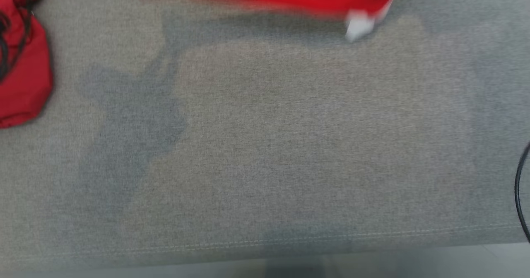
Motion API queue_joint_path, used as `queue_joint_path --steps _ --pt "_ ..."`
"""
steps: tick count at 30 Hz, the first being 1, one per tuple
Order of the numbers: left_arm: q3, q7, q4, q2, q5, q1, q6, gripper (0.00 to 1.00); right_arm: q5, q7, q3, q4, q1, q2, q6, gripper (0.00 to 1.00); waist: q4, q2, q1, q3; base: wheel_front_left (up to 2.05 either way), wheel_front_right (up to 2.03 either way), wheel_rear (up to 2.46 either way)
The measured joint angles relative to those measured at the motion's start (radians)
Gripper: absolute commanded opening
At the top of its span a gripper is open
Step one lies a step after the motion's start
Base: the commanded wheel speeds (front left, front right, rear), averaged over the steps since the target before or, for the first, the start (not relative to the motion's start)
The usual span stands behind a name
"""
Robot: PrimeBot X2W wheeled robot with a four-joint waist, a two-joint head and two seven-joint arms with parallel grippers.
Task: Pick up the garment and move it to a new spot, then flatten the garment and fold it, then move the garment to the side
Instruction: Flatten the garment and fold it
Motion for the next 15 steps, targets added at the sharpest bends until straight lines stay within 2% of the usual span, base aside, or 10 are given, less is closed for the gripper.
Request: queue_joint_path --steps 2,3,5,7,9,11,15 --pt "0.021 -0.072 0.002 -0.046 0.03 -0.096 -0.001 0.0 -0.021 -0.038 -0.001 0.032 -0.125 0.018 0.0 0.0 0.012 0.0 0.0 0.028 0.0 0.0 0.0" --pt "0.025 -0.101 0.005 -0.051 0.049 -0.132 -0.006 0.0 -0.032 -0.045 0.015 0.042 -0.184 0.027 0.0 0.0 0.017 0.0 0.0 0.042 0.0 0.0 0.0" --pt "0.026 -0.137 0.024 -0.051 0.077 -0.16 -0.015 0.0 -0.062 -0.041 0.069 0.062 -0.262 0.03 0.006 0.0 0.026 -0.0001 0.0 0.072 0.0 0.0 0.0" --pt "-0.014 -0.139 0.063 -0.03 0.086 -0.139 -0.034 0.0 -0.078 -0.007 0.14 0.077 -0.272 0.031 0.008 0.0 0.03 0.0 0.0 0.102 0.0 0.0 0.0" --pt "-0.083 -0.14 0.088 -0.012 0.116 -0.076 -0.075 0.0 -0.088 0.032 0.199 0.079 -0.237 0.034 0.008 0.0 0.032 -0.0001 0.0001 0.132 0.0 0.0 0.0" --pt "-0.117 -0.165 0.113 -0.011 0.127 0.018 -0.092 0.0 -0.096 0.062 0.248 0.071 -0.167 0.039 0.008 0.0 0.032 0.0 0.0001 0.162 0.0 0.0 0.0" --pt "-0.165 -0.265 0.21 -0.015 0.135 0.226 -0.134 0.0 -0.087 0.092 0.328 0.053 0.064 0.073 0.008 0.0 0.026 -0.0001 0.0002 0.209 0.0 0.0 0.0"
